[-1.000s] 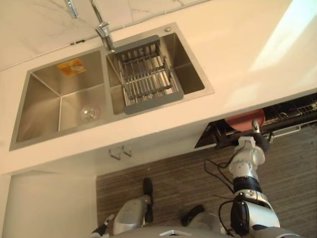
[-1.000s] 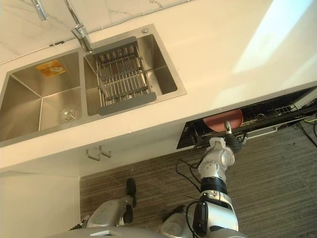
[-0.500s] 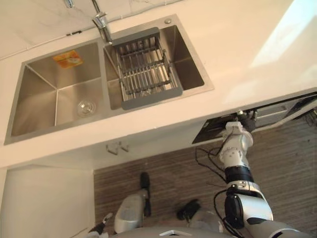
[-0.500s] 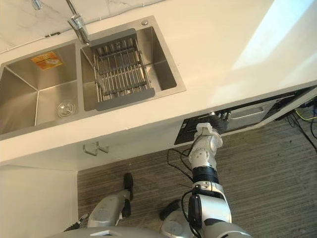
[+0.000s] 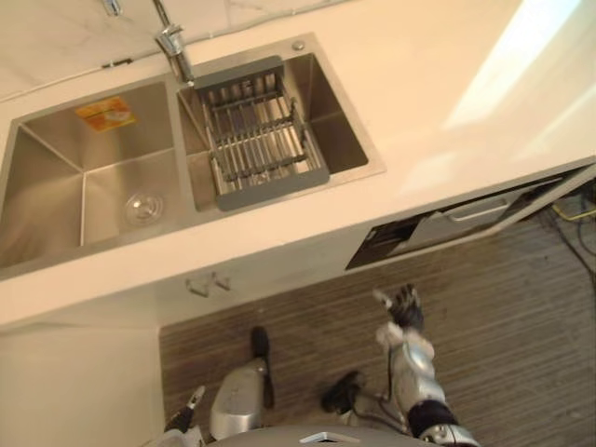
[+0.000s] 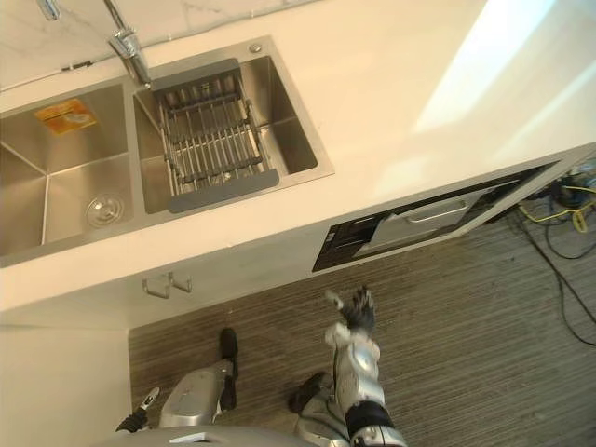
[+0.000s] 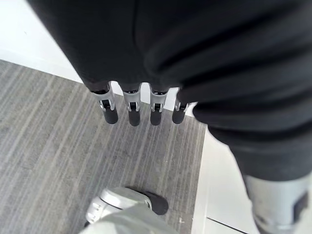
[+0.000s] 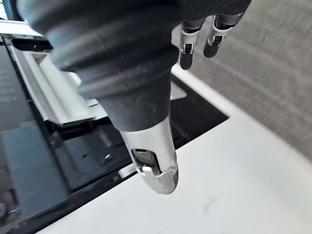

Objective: Walk over to the sink, pick up the cup, carry it to the dishwasher, place the cup inside the dishwasher, then close the dishwasher door

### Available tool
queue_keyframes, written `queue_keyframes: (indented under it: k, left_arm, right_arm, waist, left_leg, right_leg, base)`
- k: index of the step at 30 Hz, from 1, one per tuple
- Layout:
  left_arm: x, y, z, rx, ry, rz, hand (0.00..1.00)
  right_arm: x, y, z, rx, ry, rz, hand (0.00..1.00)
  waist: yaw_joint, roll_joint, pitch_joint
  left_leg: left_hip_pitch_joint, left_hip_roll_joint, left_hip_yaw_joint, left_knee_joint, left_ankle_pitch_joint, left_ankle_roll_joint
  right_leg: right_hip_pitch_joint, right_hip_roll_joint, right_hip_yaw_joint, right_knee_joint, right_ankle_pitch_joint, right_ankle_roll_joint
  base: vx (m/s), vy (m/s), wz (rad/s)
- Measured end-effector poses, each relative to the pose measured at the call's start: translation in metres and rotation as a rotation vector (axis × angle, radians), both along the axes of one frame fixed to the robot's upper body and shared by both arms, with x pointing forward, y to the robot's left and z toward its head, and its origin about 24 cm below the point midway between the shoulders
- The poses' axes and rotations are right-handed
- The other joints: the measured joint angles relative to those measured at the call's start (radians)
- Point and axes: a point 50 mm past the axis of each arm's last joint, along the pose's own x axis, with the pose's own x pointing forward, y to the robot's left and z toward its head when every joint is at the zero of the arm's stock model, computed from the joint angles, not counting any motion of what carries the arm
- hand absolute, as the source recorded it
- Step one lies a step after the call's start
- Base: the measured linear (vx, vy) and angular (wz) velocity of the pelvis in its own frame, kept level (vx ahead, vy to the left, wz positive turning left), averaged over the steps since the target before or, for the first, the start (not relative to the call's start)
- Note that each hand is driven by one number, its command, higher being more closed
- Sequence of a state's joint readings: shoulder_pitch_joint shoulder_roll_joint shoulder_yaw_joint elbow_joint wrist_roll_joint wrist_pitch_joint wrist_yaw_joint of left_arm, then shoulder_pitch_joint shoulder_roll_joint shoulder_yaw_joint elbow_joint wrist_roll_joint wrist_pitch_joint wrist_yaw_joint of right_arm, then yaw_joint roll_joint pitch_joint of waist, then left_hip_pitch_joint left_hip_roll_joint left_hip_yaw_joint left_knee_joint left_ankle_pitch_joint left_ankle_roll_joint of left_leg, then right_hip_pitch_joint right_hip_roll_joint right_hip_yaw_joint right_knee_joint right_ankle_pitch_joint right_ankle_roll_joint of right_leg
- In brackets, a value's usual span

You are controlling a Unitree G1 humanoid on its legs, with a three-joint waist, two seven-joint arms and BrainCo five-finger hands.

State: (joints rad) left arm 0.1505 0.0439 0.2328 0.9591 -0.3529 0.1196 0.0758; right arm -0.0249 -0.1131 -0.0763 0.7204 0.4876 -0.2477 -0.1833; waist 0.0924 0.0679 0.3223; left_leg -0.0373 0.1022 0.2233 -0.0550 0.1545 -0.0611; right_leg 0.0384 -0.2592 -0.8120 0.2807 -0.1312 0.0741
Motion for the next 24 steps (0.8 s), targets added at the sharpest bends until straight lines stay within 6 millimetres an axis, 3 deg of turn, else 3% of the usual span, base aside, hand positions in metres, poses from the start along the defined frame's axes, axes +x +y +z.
queue_keyframes:
  k: [2, 7, 9, 11, 13, 14, 15, 17, 18, 19, 20, 21, 23, 24]
  left_arm:
    - [-0.003, 0.005, 0.0, -0.069, 0.02, 0.029, 0.0]
    - [-0.006, 0.01, 0.0, -0.169, -0.008, 0.003, 0.0]
    - [-0.005, 0.009, 0.001, -0.22, -0.038, -0.011, 0.0]
    - [-0.005, 0.007, 0.001, -0.243, -0.042, -0.021, 0.0]
    - [-0.005, 0.002, 0.001, -0.302, -0.062, -0.021, 0.0]
    - [-0.004, 0.003, 0.002, -0.306, -0.066, -0.015, 0.0]
    - [-0.001, 0.005, 0.003, -0.305, -0.069, -0.01, 0.0]
    - [0.004, 0.011, 0.004, -0.308, -0.052, -0.02, 0.0]
    - [0.005, 0.014, 0.005, -0.316, -0.043, -0.025, 0.0]
    - [0.006, 0.021, 0.006, -0.313, -0.035, -0.025, 0.0]
    - [0.007, 0.017, 0.005, -0.32, -0.033, -0.016, 0.0]
    - [0.003, 0.012, 0.003, -0.329, -0.033, 0.006, 0.0]
    - [-0.01, -0.001, -0.001, -0.362, -0.027, 0.061, 0.0]
    - [-0.013, -0.003, -0.002, -0.366, -0.022, 0.071, 0.0]
  right_arm:
    - [-0.019, 0.002, -0.017, -0.023, 0.119, 0.039, 0.0]
    - [-0.052, 0.007, -0.046, -0.04, 0.347, 0.161, 0.0]
    - [-0.068, 0.007, -0.056, -0.001, 0.43, 0.157, 0.0]
    - [-0.076, 0.004, -0.06, 0.011, 0.467, 0.143, 0.0]
    - [-0.09, 0.0, -0.065, 0.065, 0.501, 0.137, 0.0]
    - [-0.092, 0.0, -0.066, 0.083, 0.502, 0.134, 0.0]
    - [-0.093, 0.001, -0.067, 0.108, 0.507, 0.145, 0.0]
    - [-0.096, 0.005, -0.069, 0.152, 0.514, 0.154, 0.0]
    - [-0.098, 0.006, -0.07, 0.169, 0.524, 0.141, 0.0]
    - [-0.104, 0.011, -0.074, 0.216, 0.554, 0.129, 0.0]
    - [-0.105, 0.011, -0.075, 0.237, 0.565, 0.116, 0.0]
    - [-0.11, 0.009, -0.076, 0.271, 0.581, 0.088, 0.0]
    - [-0.114, 0.004, -0.077, 0.297, 0.597, 0.059, 0.0]
    - [-0.113, 0.005, -0.077, 0.307, 0.596, 0.054, 0.0]
  waist:
    - [-0.012, -0.04, -0.024]
    - [-0.008, -0.091, -0.059]
    - [-0.01, -0.099, -0.07]
    - [-0.016, -0.093, -0.072]
    - [-0.029, -0.076, -0.078]
    - [-0.039, -0.064, -0.075]
    - [-0.047, -0.069, -0.076]
    - [-0.059, -0.074, -0.076]
    - [-0.064, -0.088, -0.075]
    - [-0.065, -0.135, -0.074]
    - [-0.074, -0.135, -0.068]
    - [-0.07, -0.127, -0.077]
    - [-0.055, -0.081, -0.098]
    - [-0.055, -0.079, -0.099]
  left_leg:
    - [0.014, 0.002, 0.003, 0.0, -0.005, 0.002]
    - [0.042, -0.014, -0.003, -0.006, -0.02, 0.005]
    - [0.052, -0.041, -0.033, -0.029, -0.041, 0.015]
    - [0.055, -0.05, -0.054, -0.029, -0.05, 0.021]
    - [0.056, -0.056, -0.123, -0.028, -0.058, 0.041]
    - [0.057, -0.048, -0.154, -0.028, -0.057, 0.045]
    - [0.046, -0.04, -0.207, -0.028, -0.057, 0.048]
    - [0.028, -0.041, -0.283, -0.028, -0.057, 0.048]
    - [0.026, -0.059, -0.296, -0.028, -0.057, 0.048]
    - [0.03, -0.105, -0.301, -0.029, -0.055, 0.047]
    - [0.042, -0.109, -0.306, -0.028, -0.043, 0.043]
    - [0.039, -0.1, -0.294, -0.024, -0.041, 0.038]
    - [0.04, -0.058, -0.211, -0.022, -0.018, 0.009]
    - [0.039, -0.051, -0.202, -0.022, -0.016, 0.006]
  right_leg:
    - [0.014, 0.005, 0.0, -0.011, 0.0, 0.004]
    - [0.046, -0.011, -0.012, -0.007, -0.003, 0.018]
    - [0.061, -0.045, -0.029, 0.041, -0.009, 0.031]
    - [0.057, -0.075, -0.011, 0.114, -0.002, 0.021]
    - [-0.04, -0.103, 0.21, 0.326, 0.07, -0.05]
    - [-0.063, -0.094, 0.255, 0.336, 0.038, -0.026]
    - [-0.074, -0.037, 0.319, 0.273, -0.033, -0.007]
    - [-0.077, 0.066, 0.451, 0.126, -0.078, -0.007]
    - [-0.074, 0.082, 0.488, 0.084, -0.078, -0.01]
    - [-0.068, 0.064, 0.512, 0.045, -0.053, -0.018]
    - [-0.053, 0.055, 0.497, 0.058, -0.057, 0.009]
    - [-0.041, 0.056, 0.475, 0.042, -0.067, 0.01]
    - [-0.02, 0.096, 0.466, -0.027, -0.047, 0.011]
    - [-0.012, 0.106, 0.466, -0.047, -0.039, 0.013]
  base:
    - [0.06, -0.031, -0.04]
    - [0.04, 0.005, 0.06]
    - [0.04, 0.055, 0.36]
    - [0.02, 0.074, 0.51]
    - [0.07, 0.137, 0.89]
    - [0.08, 0.019, 1.06]
    - [0.04, -0.073, 1.04]
    - [-0.01, -0.104, 1.23]
    - [0.0, -0.177, 1.31]
    - [0.02, -0.178, 1.15]
    - [0.04, -0.144, 0.98]
    - [0.05, -0.07, 0.5]
    - [0.11, -0.056, 0.12]
    - [0.11, -0.05, 0.04]
